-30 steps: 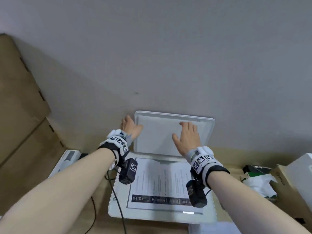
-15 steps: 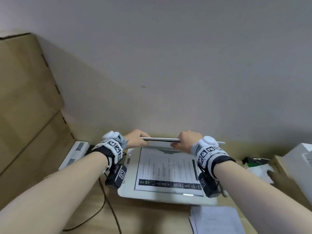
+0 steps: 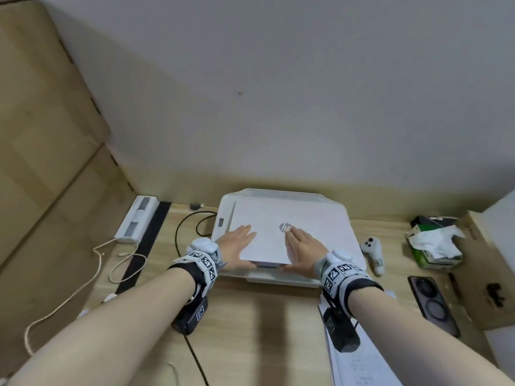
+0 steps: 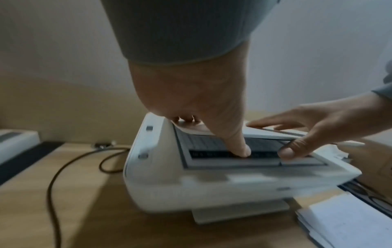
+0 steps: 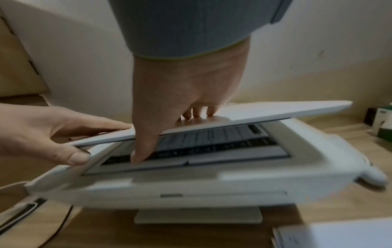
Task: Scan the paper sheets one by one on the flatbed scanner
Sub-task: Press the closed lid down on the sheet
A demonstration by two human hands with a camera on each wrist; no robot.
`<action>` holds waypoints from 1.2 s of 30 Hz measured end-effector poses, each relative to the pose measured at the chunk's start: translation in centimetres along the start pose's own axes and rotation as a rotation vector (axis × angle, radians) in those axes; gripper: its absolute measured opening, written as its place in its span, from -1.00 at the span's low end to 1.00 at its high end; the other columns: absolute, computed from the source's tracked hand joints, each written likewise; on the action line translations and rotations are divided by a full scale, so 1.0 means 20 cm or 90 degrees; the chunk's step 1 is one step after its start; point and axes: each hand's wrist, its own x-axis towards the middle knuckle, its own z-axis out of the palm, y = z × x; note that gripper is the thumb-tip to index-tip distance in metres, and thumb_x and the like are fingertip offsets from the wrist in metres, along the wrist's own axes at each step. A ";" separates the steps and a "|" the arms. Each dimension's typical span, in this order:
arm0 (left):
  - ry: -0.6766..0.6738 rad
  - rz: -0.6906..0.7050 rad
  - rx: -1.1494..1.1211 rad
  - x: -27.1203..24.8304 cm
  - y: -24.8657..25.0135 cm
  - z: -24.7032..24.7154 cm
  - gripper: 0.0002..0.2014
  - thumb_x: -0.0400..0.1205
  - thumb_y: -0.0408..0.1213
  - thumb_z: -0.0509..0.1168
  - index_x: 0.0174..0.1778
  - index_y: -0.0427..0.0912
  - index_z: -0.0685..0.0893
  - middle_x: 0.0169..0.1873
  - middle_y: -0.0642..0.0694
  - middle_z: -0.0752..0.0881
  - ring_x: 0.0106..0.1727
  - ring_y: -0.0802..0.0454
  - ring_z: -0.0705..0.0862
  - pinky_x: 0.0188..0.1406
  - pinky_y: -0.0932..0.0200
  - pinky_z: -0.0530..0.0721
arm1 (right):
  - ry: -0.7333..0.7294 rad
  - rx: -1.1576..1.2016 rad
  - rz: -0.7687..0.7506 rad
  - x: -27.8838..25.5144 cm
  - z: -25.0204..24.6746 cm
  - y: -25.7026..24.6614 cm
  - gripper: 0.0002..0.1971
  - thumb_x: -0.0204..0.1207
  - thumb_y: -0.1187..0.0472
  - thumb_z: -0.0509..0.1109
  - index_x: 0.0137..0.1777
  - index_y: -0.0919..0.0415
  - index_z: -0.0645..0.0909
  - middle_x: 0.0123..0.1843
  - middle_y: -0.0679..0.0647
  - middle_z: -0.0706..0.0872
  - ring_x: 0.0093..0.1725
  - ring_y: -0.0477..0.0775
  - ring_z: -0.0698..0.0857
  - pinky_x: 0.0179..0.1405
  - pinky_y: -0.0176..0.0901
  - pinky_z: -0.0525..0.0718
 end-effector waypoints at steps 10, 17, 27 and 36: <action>0.087 -0.085 -0.183 -0.05 0.02 0.18 -0.37 0.77 -0.07 0.12 0.73 -0.12 0.08 0.74 -0.03 -0.03 0.74 0.06 -0.06 0.65 0.16 -0.05 | 0.111 0.035 0.007 0.01 0.22 -0.04 -0.51 0.68 -0.05 0.17 0.54 0.14 0.31 0.60 0.13 0.28 0.58 0.25 0.28 0.47 0.09 0.41; 0.259 -0.288 -0.285 -0.10 -0.12 0.23 -0.35 0.74 -0.24 0.12 0.72 -0.24 0.01 0.73 -0.15 0.05 0.72 -0.08 0.05 0.68 0.03 0.09 | 0.114 0.037 -0.037 0.18 0.21 -0.07 -0.43 0.60 -0.08 -0.01 0.51 0.24 0.33 0.57 0.19 0.33 0.57 0.30 0.32 0.50 0.12 0.41; 0.316 -0.510 -0.785 0.13 -0.21 0.20 -0.62 0.70 -0.13 0.08 0.36 -0.16 0.62 0.24 -0.33 0.68 0.26 -0.33 0.62 0.20 0.00 0.52 | 0.191 0.039 -0.022 0.27 0.32 -0.09 -0.48 0.68 0.03 0.09 0.61 0.17 0.22 0.54 0.19 0.30 0.52 0.28 0.27 0.54 0.13 0.26; 0.387 -0.474 -0.771 0.16 -0.22 0.23 -0.66 0.74 -0.26 0.10 0.37 -0.07 0.64 0.08 -0.06 0.71 0.02 -0.08 0.61 -0.03 0.17 0.49 | 0.195 0.056 -0.008 0.27 0.32 -0.09 -0.42 0.69 0.00 0.07 0.68 0.14 0.18 0.67 0.22 0.26 0.64 0.28 0.16 0.63 0.12 0.13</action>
